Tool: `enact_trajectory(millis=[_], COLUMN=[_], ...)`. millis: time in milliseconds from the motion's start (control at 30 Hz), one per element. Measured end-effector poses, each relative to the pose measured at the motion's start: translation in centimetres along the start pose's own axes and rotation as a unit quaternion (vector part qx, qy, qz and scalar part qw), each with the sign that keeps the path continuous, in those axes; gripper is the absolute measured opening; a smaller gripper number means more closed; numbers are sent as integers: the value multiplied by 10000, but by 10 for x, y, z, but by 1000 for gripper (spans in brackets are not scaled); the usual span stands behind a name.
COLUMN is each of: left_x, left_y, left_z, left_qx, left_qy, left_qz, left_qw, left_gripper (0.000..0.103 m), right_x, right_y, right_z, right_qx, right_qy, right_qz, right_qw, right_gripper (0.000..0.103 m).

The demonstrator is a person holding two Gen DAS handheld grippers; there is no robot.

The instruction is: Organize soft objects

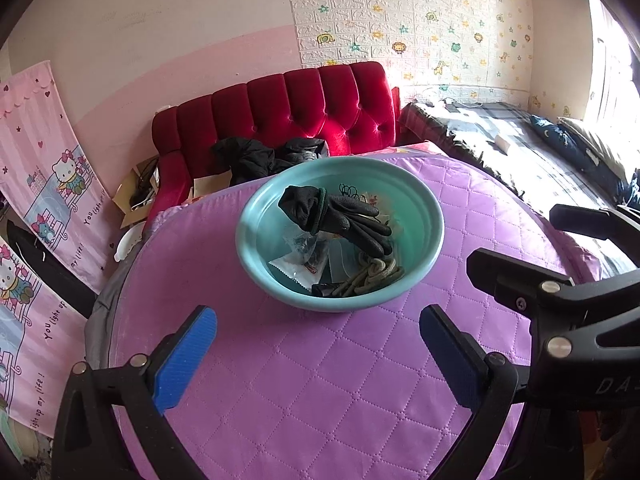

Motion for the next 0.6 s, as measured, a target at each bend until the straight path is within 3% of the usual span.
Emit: enact_trajectory(millis=[333, 600], left_x=[7, 4], left_y=[29, 49], left_z=[-2, 8], left_qx=[240, 121], left_qy=[-66, -108], left_qz=[13, -91], left_qw=[9997, 9998], left_gripper=[103, 103], right_x=[4, -2], right_y=[31, 52], right_z=[-4, -4], right_qx=[164, 149], right_qy=[-31, -11], right_qz=[223, 143], right_qw=[9996, 9998], right_gripper=[103, 103])
Point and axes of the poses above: each gripper's, at about its wrist camera, not at the fingertips, and x roughly against the way its jaws point, z to its right, y to its underside, the point moved 10 cm from there along -x, roughly the way its jaws point, and after that the axes turned 6 degrees about -y, right-handed, at the moved point
